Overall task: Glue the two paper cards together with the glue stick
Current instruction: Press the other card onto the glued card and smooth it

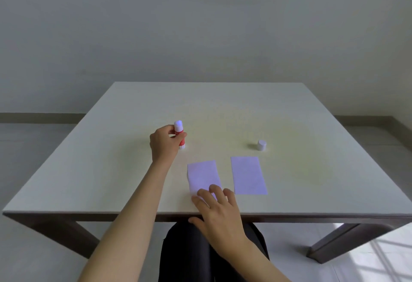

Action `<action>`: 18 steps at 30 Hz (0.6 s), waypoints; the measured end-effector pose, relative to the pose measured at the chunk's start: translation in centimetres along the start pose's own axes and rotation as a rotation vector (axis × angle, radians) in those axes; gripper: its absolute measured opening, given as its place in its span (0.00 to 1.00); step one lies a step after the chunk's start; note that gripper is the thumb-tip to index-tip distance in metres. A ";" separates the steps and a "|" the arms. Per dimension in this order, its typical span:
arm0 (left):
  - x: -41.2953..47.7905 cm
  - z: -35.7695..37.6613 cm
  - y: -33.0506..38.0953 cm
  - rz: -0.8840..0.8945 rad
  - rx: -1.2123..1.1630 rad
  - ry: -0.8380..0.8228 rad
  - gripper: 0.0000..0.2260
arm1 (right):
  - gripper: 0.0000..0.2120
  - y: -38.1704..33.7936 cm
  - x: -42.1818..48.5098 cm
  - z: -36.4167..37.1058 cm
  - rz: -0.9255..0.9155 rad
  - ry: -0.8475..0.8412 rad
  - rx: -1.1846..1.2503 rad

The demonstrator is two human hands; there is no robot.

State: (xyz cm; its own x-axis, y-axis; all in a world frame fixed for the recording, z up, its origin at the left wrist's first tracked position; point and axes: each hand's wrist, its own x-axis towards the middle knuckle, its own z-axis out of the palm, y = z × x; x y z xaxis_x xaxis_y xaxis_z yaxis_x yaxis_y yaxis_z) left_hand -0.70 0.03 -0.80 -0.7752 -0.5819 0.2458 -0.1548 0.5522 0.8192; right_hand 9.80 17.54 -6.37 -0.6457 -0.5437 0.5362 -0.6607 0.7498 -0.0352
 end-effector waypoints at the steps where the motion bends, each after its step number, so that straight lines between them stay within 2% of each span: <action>1: 0.0 0.0 -0.1 -0.002 -0.008 0.007 0.06 | 0.11 -0.1 -0.2 0.1 -0.009 0.036 0.006; 3: 0.0 0.1 -0.5 -0.011 -0.009 0.015 0.06 | 0.06 -0.2 -0.6 0.3 -0.028 0.091 0.021; 4: 0.0 0.2 -0.6 -0.019 -0.010 0.011 0.07 | 0.07 -0.2 -0.7 0.2 -0.038 0.110 0.027; 5: 0.0 0.1 -0.8 -0.036 -0.014 -0.008 0.12 | 0.09 -0.2 -0.7 0.0 -0.043 0.123 0.033; 8: -0.1 -0.3 -1.0 -0.104 -0.049 -0.104 0.37 | 0.09 0.9 -0.1 -1.5 0.073 0.182 0.144; 10: -0.8 -0.9 -0.7 -0.098 -0.078 -0.065 0.41 | 0.06 2.2 0.6 -3.3 0.260 0.236 0.363; 14: -4.1 -1.9 1.2 0.055 -0.250 0.169 0.27 | 0.13 5.4 1.9 -6.8 0.698 0.358 0.830; 15: -5.2 -2.0 1.8 0.079 -0.314 0.194 0.23 | 0.12 6.1 2.2 -7.3 0.781 0.376 0.953; 17: -7.2 -1.9 3.1 0.038 -0.454 0.155 0.15 | 0.09 7.1 2.4 -7.8 0.896 0.398 1.216; 18: -8.2 -1.6 3.7 -0.027 -0.534 0.065 0.11 | 0.08 7.3 2.4 -7.9 0.940 0.402 1.340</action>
State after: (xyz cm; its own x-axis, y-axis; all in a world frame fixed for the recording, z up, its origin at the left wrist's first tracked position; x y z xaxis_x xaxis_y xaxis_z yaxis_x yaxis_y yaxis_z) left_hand 6.02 5.89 1.06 -0.7333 -0.6367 0.2386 0.1721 0.1656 0.9711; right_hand 6.44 24.73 1.32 -0.9851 0.1560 0.0719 -0.1036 -0.2056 -0.9731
